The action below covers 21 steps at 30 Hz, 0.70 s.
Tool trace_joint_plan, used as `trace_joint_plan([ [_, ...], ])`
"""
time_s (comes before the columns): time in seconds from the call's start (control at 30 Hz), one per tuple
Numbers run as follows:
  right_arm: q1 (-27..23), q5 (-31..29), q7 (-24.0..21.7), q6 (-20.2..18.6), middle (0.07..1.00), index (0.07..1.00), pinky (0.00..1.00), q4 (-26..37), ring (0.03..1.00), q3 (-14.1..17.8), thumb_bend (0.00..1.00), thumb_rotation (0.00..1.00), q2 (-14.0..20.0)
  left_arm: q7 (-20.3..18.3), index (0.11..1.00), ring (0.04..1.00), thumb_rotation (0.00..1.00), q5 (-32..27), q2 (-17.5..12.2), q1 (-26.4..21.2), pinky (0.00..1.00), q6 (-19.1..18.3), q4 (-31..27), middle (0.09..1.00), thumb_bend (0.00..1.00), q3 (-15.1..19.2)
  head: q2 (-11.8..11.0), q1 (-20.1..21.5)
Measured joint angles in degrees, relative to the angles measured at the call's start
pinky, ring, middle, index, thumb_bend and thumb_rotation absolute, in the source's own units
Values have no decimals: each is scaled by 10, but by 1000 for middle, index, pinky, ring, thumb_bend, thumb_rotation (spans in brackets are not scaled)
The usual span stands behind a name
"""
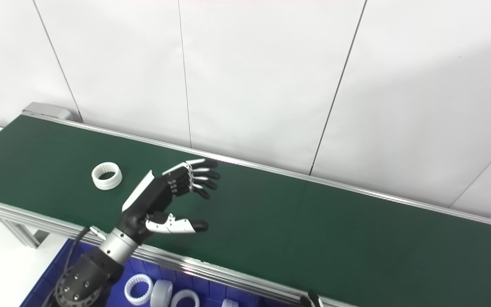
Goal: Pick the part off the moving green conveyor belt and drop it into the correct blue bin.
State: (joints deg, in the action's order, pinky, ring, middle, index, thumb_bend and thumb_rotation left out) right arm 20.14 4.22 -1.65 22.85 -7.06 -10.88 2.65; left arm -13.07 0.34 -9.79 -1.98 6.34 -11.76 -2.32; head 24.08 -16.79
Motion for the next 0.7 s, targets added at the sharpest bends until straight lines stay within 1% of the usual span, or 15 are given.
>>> trace_joint_plan([
  [0.1,-1,-1,0,0,915,966,805,0,875,0,241,737,0,0,812,712,256,20,-12,-16,616,-3,11,783,765,1,0,0],
  [0.2,-1,-1,0,0,910,964,791,0,867,0,232,738,0,5,814,708,241,62,-32,-37,630,-1,40,781,761,2,1,0],
  [0.3,-3,-1,0,0,909,963,792,0,865,1,234,736,-1,14,820,718,246,123,-54,-51,631,-2,56,787,764,0,0,0],
  [0.47,-7,-1,0,0,906,960,791,-3,864,1,236,741,-1,21,820,724,202,215,-84,-85,628,-12,72,794,776,-14,0,0],
  [0.53,-9,1,0,0,905,959,786,-3,861,2,247,762,-2,20,812,753,187,237,-94,-102,673,-16,81,804,798,-21,0,-1],
  [0.63,-10,4,0,0,906,960,788,-4,862,2,253,763,-2,14,811,790,182,261,-105,-126,717,-31,96,814,806,-31,0,0],
  [0.7,-10,5,0,0,906,961,791,-4,861,2,258,767,-2,10,808,820,155,275,-113,-136,734,-34,105,822,816,-43,0,1],
])
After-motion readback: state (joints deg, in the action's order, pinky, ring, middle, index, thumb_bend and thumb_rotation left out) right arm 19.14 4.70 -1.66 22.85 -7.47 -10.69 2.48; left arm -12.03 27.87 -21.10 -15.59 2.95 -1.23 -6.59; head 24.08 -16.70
